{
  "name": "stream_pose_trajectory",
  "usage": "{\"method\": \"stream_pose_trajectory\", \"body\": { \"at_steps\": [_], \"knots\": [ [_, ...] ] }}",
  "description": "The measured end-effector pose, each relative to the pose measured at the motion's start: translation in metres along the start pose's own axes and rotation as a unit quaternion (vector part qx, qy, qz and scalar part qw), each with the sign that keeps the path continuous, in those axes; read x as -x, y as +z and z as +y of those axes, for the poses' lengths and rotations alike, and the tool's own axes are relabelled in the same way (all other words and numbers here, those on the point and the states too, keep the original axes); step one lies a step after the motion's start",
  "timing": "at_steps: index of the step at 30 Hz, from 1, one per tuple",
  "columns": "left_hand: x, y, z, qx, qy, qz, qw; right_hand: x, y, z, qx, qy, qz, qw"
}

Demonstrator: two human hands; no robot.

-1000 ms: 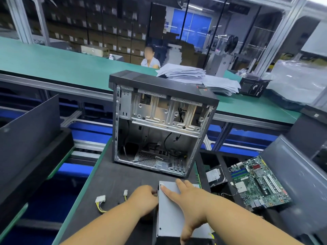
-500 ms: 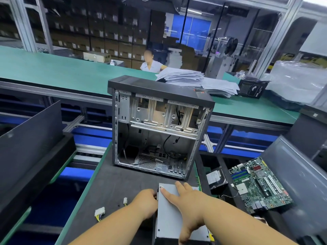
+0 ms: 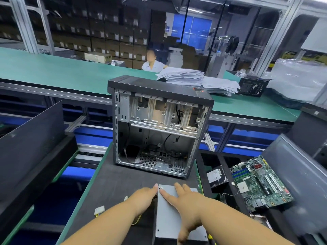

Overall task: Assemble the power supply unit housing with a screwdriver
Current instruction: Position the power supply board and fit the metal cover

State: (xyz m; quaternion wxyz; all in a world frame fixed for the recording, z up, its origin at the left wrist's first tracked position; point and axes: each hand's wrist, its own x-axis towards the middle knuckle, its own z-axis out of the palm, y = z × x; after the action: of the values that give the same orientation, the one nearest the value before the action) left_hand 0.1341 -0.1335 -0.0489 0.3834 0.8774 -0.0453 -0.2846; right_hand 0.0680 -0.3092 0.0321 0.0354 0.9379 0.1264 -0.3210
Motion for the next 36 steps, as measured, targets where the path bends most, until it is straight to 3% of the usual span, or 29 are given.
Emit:
{"method": "stream_pose_trajectory", "body": {
  "at_steps": [5,12,16,18,20,22,24,26,32,36],
  "knots": [
    [-0.001,0.005,-0.008,-0.008,0.043,-0.015,0.999,-0.010,0.012,0.000,0.003,0.007,-0.004,1.000],
    [0.002,0.005,-0.008,-0.035,0.006,0.016,0.999,-0.018,0.025,0.005,0.003,0.004,0.019,1.000],
    [0.002,0.005,-0.005,-0.006,0.011,0.000,1.000,-0.016,0.028,0.013,-0.081,0.014,0.078,0.994],
    [0.003,0.004,-0.004,0.008,0.009,-0.004,1.000,-0.015,0.034,0.028,-0.195,0.092,0.184,0.959],
    [0.003,0.003,-0.005,0.041,0.005,-0.006,0.999,-0.018,0.043,0.046,-0.263,0.207,0.228,0.914],
    [0.002,0.004,-0.006,0.094,-0.001,-0.013,0.995,-0.024,0.053,0.059,-0.339,0.271,0.169,0.885],
    [0.002,0.005,-0.006,0.144,-0.009,-0.034,0.989,-0.030,0.059,0.062,-0.425,0.279,0.102,0.855],
    [0.002,0.007,-0.003,0.168,-0.008,-0.050,0.984,-0.035,0.060,0.059,-0.471,0.274,0.082,0.834],
    [0.008,0.013,-0.002,0.224,0.023,-0.022,0.974,-0.038,0.048,0.045,-0.453,0.277,0.093,0.842],
    [0.010,0.006,-0.001,0.233,0.042,0.072,0.969,-0.033,0.036,0.042,-0.459,0.281,0.166,0.827]
  ]
}}
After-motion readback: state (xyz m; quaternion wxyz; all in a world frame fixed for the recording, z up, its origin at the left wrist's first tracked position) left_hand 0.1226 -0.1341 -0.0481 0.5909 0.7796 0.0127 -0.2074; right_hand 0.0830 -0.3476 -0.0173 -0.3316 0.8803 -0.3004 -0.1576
